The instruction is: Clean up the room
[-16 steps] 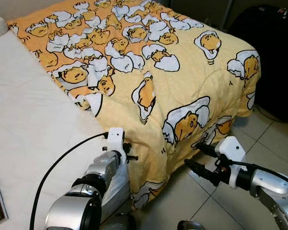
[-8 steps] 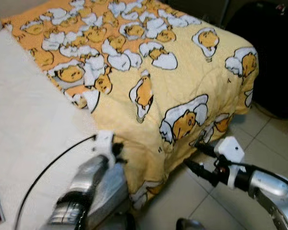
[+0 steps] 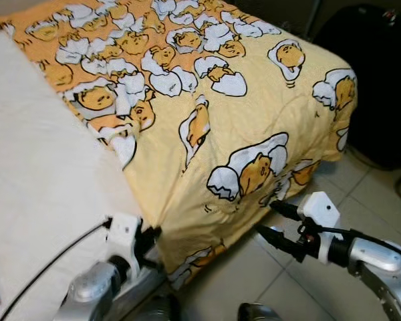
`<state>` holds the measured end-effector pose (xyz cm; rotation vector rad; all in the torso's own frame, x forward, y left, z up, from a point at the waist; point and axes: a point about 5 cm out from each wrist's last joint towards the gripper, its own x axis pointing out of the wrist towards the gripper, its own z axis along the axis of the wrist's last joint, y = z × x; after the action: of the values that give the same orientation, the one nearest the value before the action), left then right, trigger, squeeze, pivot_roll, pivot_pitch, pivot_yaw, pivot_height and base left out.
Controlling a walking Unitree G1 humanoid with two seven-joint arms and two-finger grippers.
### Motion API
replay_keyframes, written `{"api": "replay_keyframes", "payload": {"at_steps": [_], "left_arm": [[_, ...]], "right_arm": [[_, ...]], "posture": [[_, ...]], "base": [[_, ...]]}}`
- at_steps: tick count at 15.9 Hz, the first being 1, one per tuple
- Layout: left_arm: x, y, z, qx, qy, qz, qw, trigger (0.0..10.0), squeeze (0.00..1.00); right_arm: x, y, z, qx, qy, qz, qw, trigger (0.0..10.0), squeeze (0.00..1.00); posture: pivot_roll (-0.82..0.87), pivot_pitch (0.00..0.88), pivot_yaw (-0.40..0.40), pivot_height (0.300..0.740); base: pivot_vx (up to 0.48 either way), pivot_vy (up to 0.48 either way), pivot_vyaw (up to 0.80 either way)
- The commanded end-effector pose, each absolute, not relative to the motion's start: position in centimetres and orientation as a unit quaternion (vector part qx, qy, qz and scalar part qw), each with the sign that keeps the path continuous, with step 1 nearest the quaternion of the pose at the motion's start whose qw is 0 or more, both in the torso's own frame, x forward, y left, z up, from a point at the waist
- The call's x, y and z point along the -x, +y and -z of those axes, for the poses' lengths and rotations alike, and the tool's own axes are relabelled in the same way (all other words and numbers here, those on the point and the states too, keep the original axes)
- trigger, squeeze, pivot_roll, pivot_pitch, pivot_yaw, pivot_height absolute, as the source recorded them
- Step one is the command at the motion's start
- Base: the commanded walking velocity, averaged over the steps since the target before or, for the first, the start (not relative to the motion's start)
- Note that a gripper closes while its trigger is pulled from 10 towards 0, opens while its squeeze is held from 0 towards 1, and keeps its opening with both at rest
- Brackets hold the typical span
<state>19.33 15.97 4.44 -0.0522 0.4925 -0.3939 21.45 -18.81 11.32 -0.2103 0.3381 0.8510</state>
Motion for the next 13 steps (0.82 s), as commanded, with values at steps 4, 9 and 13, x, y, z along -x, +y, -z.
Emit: {"api": "replay_keyframes", "payload": {"at_steps": [4, 9, 13], "left_arm": [[-16.5, 14.1, -3.4, 0.021, 0.287, 0.190, 0.939, 0.0, 0.00], [-15.9, 13.1, -3.2, 0.024, 0.299, 0.183, 0.936, 0.0, 0.00], [-16.9, 13.1, -4.4, 0.057, 0.268, 0.173, 0.946, 10.0, 1.00]], "right_arm": [[-21.9, -19.8, -11.8, 0.118, 0.179, -0.425, 0.880, 10.0, 0.00], [-22.2, -20.0, -12.1, 0.129, 0.184, -0.437, 0.871, 10.0, 0.00], [-22.1, -20.0, -11.9, 0.120, 0.184, -0.434, 0.874, 10.0, 0.00]], "posture": [[-0.09, 0.130, -0.040, 0.740], [-0.10, 0.136, -0.056, 0.740], [-0.09, 0.121, -0.040, 0.740]], "base": [[0.000, 0.000, 0.00], [0.000, 0.000, 0.00], [0.000, 0.000, 0.00]]}}
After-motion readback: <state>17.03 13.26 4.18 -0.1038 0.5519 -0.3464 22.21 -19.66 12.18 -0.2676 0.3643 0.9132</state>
